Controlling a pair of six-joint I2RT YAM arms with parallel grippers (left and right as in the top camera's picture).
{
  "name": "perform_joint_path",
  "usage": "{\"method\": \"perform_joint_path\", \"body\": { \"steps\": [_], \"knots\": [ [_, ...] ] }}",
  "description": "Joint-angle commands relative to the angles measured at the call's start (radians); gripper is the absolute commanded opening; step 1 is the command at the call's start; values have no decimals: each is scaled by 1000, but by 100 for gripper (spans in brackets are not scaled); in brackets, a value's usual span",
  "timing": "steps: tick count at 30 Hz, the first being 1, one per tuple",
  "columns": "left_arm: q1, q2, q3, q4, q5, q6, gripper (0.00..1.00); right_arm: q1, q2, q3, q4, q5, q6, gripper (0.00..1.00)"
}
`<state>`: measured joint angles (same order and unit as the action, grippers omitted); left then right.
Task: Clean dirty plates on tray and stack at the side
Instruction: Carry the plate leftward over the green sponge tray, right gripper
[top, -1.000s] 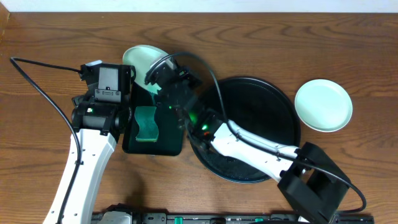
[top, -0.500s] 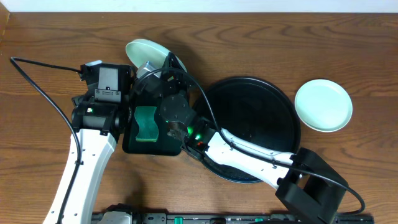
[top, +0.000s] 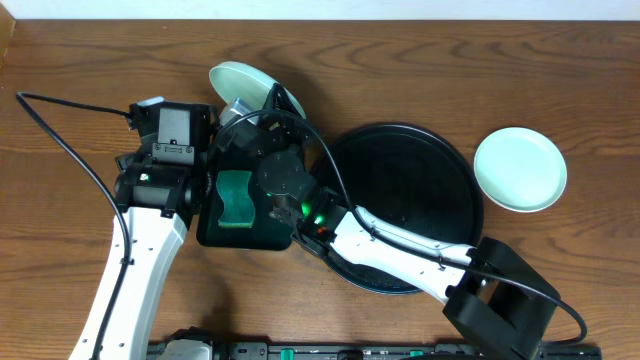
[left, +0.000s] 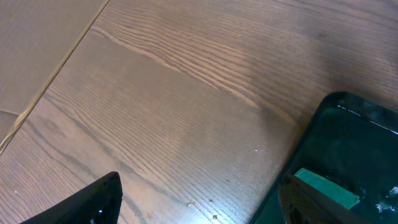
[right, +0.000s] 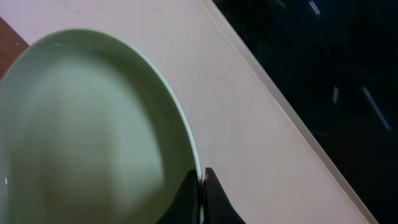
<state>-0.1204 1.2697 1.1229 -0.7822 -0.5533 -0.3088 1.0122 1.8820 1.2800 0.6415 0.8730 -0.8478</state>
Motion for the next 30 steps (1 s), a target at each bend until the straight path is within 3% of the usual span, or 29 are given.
{"method": "perform_joint_path", "body": {
  "steps": [1, 14, 30],
  "knots": [
    [2, -2, 20, -2, -19, 9, 81, 9, -34, 17, 5, 14, -6, 1],
    [2, -2, 20, -2, -19, 9, 81, 9, -34, 17, -75, 17, 0, 1],
    [2, -2, 20, -2, -19, 9, 80, 1, -34, 16, -444, 17, 262, 1]
  ]
}}
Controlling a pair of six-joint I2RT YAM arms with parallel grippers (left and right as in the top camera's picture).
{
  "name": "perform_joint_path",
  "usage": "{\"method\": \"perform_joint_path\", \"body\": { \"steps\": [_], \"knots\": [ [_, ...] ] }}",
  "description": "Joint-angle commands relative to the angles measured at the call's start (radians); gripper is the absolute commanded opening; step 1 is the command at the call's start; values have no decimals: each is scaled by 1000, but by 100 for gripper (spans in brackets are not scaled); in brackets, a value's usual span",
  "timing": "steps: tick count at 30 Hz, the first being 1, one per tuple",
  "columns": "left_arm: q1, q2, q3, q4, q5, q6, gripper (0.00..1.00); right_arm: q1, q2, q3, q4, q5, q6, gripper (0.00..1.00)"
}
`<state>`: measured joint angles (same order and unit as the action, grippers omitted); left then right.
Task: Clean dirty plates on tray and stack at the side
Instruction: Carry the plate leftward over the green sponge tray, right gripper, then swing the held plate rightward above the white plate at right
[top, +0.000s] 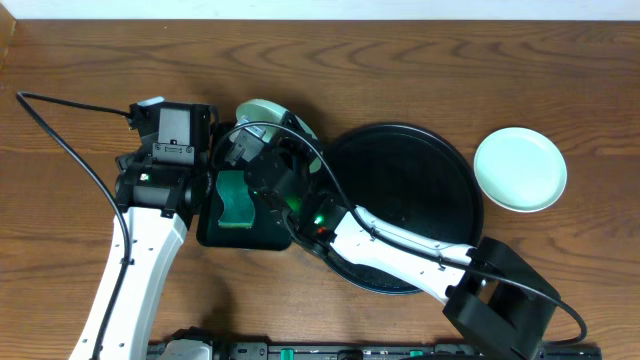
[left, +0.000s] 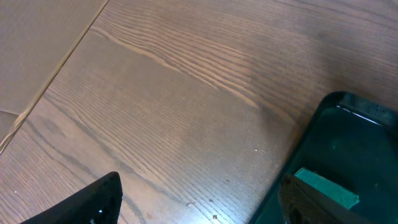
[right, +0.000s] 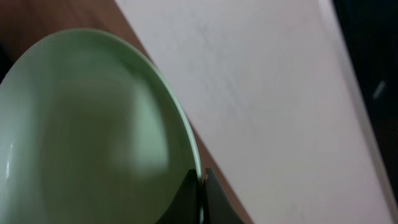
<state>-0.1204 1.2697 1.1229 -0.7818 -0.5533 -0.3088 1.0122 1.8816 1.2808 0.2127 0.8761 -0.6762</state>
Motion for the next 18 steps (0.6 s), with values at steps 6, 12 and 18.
{"method": "perform_joint_path", "body": {
  "steps": [6, 12, 18],
  "knots": [
    [2, -2, 20, -3, -19, 9, 81, -5, -34, 16, -49, 14, 115, 1],
    [2, -2, 20, -2, -19, 9, 80, -48, -34, 16, -55, 13, 354, 1],
    [2, -2, 20, -2, -19, 9, 81, -122, -37, 16, -165, -227, 764, 1]
  ]
}}
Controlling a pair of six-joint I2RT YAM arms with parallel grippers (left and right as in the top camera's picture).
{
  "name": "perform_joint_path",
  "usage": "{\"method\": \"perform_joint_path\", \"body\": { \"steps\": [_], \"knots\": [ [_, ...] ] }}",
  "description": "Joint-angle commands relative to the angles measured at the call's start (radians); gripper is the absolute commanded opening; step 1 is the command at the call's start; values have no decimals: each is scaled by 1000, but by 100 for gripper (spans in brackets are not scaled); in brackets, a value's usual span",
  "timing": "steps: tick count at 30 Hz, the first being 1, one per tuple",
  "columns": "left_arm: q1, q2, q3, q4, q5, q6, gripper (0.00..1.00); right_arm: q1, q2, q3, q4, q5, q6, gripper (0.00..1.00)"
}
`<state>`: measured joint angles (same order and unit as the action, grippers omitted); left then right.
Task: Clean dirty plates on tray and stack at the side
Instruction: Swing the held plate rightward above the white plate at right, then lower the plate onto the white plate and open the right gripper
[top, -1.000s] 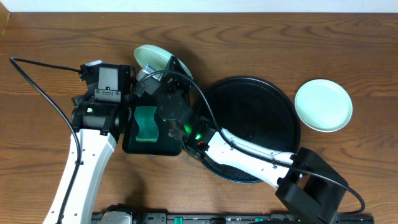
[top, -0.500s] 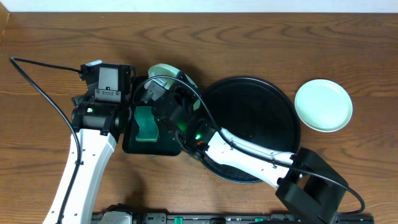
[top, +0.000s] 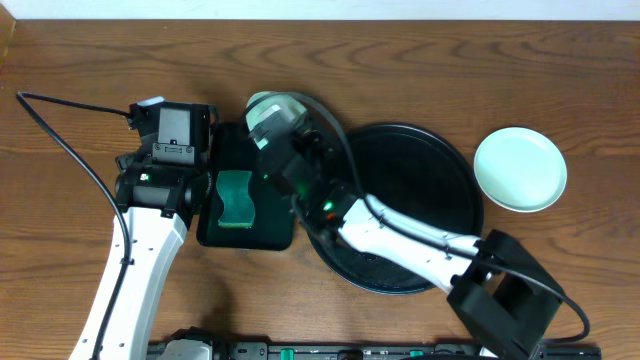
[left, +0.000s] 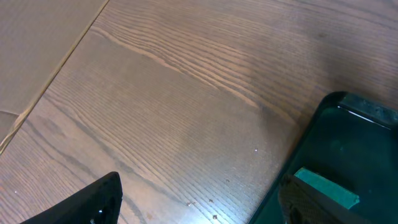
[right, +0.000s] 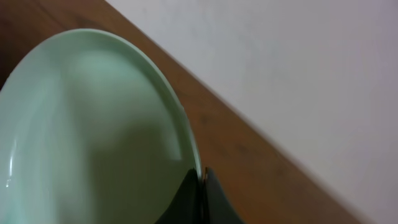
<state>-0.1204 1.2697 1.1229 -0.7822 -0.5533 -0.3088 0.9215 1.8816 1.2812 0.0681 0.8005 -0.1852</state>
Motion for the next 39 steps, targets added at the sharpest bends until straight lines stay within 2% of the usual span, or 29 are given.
{"method": "perform_joint_path", "body": {
  "steps": [1, 7, 13, 22, 27, 33, 39],
  "knots": [
    [2, -2, 20, -2, -19, 9, 80, -45, -38, 16, -38, -224, 328, 1],
    [2, -2, 20, -2, -19, 9, 80, -166, -61, 16, -112, -539, 622, 1],
    [2, -2, 20, -2, -19, 9, 80, -330, -139, 16, -199, -861, 745, 1],
    [2, -2, 20, -2, -19, 9, 81, -638, -183, 15, -484, -1091, 818, 1],
    [2, -2, 20, -2, -19, 9, 81, -817, -183, 14, -634, -1104, 861, 1],
    [2, -2, 20, -2, -19, 9, 81, -989, -183, 13, -732, -1094, 860, 1],
    [2, -2, 20, -2, -19, 9, 80, -1122, -183, 11, -863, -926, 857, 1]
  ]
}}
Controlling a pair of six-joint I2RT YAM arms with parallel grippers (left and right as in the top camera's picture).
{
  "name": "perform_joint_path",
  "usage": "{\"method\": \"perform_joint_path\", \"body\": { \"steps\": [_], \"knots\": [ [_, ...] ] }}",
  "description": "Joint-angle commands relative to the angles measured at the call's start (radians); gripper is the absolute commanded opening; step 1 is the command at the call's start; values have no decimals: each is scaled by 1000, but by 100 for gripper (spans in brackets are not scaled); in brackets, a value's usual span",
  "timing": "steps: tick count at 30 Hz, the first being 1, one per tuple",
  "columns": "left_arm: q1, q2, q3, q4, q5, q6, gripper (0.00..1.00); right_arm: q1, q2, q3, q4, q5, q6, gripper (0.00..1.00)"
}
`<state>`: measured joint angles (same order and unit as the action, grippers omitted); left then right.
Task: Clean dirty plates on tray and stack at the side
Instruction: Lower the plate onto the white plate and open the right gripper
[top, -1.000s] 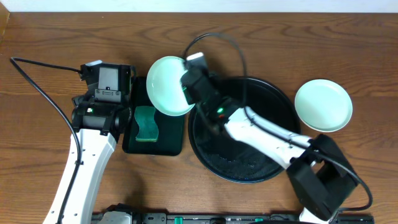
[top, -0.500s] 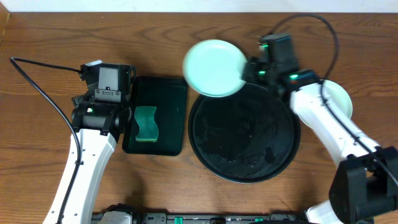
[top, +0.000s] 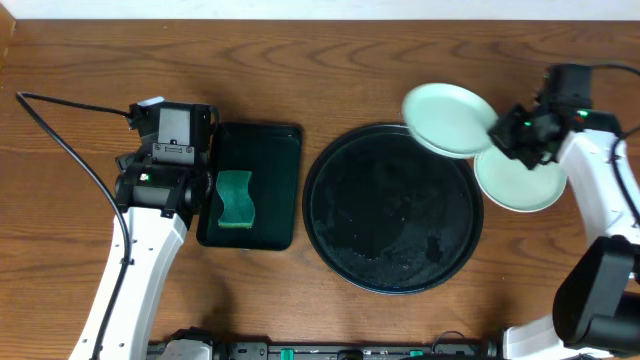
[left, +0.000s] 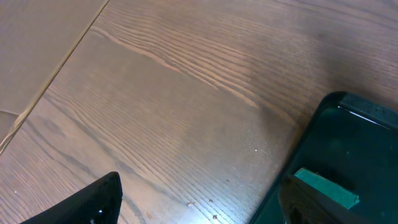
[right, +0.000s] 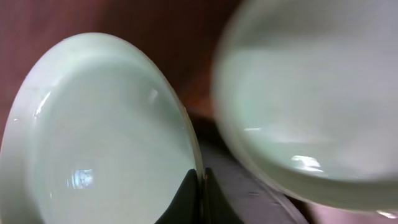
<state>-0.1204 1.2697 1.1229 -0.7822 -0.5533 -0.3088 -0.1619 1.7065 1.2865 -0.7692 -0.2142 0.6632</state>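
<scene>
My right gripper (top: 502, 127) is shut on the rim of a pale green plate (top: 448, 119), held in the air over the upper right edge of the round black tray (top: 393, 207). The right wrist view shows that plate (right: 99, 130) pinched between the fingers (right: 186, 196). A second pale green plate (top: 525, 180) lies on the table right of the tray, blurred in the right wrist view (right: 311, 93). My left gripper (left: 199, 199) stands open over bare wood left of the dark green basin (top: 250, 185), which holds a green sponge (top: 235, 198).
A black cable (top: 60, 110) runs across the table's left side to the left arm. The wooden table (top: 330, 70) extends behind the tray and basin.
My right gripper has carried the plate from above the basin's right edge across to the tray's upper right, next to the plate on the table. The left arm has not moved.
The right gripper first held the plate tilted behind the basin, then over the basin beside the sponge, then at the basin's right edge. Now the plate hangs at the tray's right side by the other plate. The left gripper stayed open throughout.
</scene>
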Motion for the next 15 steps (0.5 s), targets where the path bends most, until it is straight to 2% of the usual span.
{"method": "perform_joint_path", "body": {
  "steps": [1, 15],
  "knots": [
    [2, -2, 20, -2, -19, 9, 81, -58, -8, 6, -50, 123, 8, 1],
    [2, -2, 20, -2, -19, 9, 80, -210, -8, 5, -184, 349, -6, 1]
  ]
}}
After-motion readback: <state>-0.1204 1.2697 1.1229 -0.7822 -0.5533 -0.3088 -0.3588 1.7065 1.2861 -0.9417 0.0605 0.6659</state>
